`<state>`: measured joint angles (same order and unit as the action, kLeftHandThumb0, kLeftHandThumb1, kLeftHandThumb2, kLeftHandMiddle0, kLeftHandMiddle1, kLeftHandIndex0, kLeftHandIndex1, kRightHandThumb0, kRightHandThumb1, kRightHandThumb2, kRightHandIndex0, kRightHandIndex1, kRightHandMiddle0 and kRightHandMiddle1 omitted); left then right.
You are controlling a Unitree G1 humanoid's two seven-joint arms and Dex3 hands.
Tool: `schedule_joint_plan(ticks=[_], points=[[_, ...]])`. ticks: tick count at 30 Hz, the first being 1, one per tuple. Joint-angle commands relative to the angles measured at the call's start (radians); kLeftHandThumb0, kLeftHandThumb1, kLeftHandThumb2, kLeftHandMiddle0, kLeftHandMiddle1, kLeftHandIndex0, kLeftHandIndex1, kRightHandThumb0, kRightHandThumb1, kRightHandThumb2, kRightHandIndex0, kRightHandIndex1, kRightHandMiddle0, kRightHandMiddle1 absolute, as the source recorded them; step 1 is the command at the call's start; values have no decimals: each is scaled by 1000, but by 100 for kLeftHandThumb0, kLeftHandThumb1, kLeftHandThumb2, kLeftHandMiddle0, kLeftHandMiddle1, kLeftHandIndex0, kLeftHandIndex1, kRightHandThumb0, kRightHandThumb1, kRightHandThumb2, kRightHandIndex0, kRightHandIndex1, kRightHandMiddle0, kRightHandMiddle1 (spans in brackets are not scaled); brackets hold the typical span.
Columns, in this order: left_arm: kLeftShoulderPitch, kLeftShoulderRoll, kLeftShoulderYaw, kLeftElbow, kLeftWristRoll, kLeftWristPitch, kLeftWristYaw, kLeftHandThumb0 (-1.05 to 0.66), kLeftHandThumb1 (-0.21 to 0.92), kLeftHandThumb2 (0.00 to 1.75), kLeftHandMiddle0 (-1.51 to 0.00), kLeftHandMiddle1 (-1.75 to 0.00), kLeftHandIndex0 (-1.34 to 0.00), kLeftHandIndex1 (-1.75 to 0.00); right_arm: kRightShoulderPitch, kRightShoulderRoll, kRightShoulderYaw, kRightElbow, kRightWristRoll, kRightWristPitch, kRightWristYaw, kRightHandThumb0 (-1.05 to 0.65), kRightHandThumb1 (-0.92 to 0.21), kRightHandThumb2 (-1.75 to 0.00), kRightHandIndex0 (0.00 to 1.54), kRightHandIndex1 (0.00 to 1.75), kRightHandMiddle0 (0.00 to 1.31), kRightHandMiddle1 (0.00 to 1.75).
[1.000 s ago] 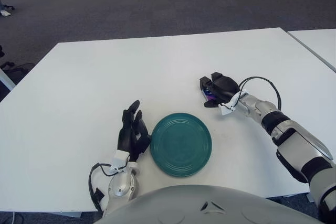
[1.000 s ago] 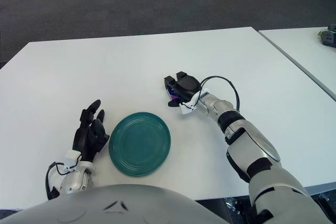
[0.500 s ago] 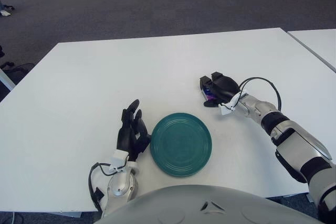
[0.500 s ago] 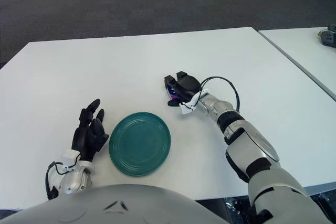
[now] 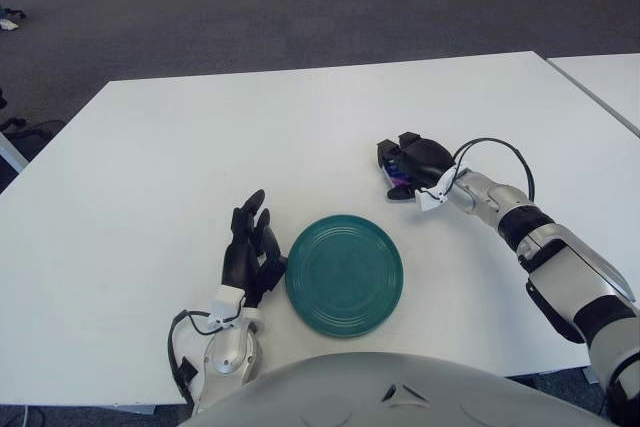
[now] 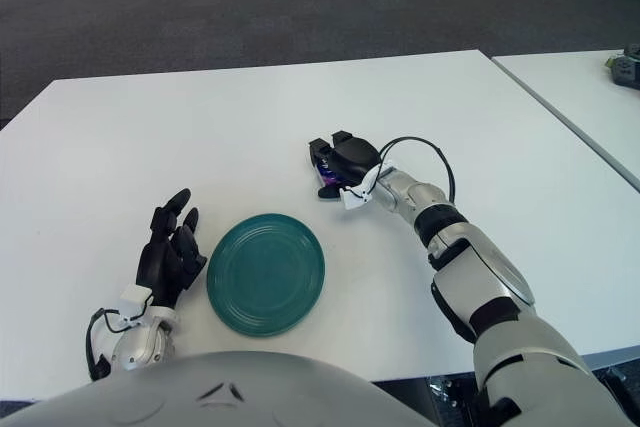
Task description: Put the gum into the plate.
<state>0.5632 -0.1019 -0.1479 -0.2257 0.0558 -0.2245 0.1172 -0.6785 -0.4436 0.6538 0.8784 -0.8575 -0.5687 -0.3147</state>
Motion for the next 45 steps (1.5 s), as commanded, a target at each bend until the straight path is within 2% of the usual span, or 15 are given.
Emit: schedule_joint_plan(ticks=[1,7,12,21,31,39,45], points=[[-4,-3,7,4,7,8,10,-82,92,95,-35,-1,0,-69,-4,-14,-41,-134,24,1,27,-40,-61,-95,45,175,40,175],[-12,-16,9,18,5,2,18,-82,92,94,-35,-1,0,-72,51,-14,-71,-282,41,11,80,-41,-58,-97,48,175,41,175],[-17,-18,11,28,4,-22,14,-82,92,93,-34,0,0,-75,73,-19,-80,-343,72,-42,134,-41,-57,-99,51,175,42,175],[-6,-21,6,17,11,-35,15,-84,92,95,-33,-1,0,-76,183,-13,-78,-547,75,-44,247,-41,-56,-101,55,175,43,175],[-2,-41,16,2,-16,-35,17,-89,92,96,-34,-1,0,-75,274,-67,-85,-748,69,-142,355,-42,-52,-105,58,175,45,175],[-8,-42,26,-3,-10,-23,22,-88,92,98,-36,-1,0,-77,340,-69,-81,-839,48,-169,384,-43,-50,-108,62,175,47,175],[6,-46,15,-27,1,-20,27,-86,92,97,-37,-1,0,-80,356,-65,-80,-875,39,-188,407,-43,-50,-108,63,175,47,175]])
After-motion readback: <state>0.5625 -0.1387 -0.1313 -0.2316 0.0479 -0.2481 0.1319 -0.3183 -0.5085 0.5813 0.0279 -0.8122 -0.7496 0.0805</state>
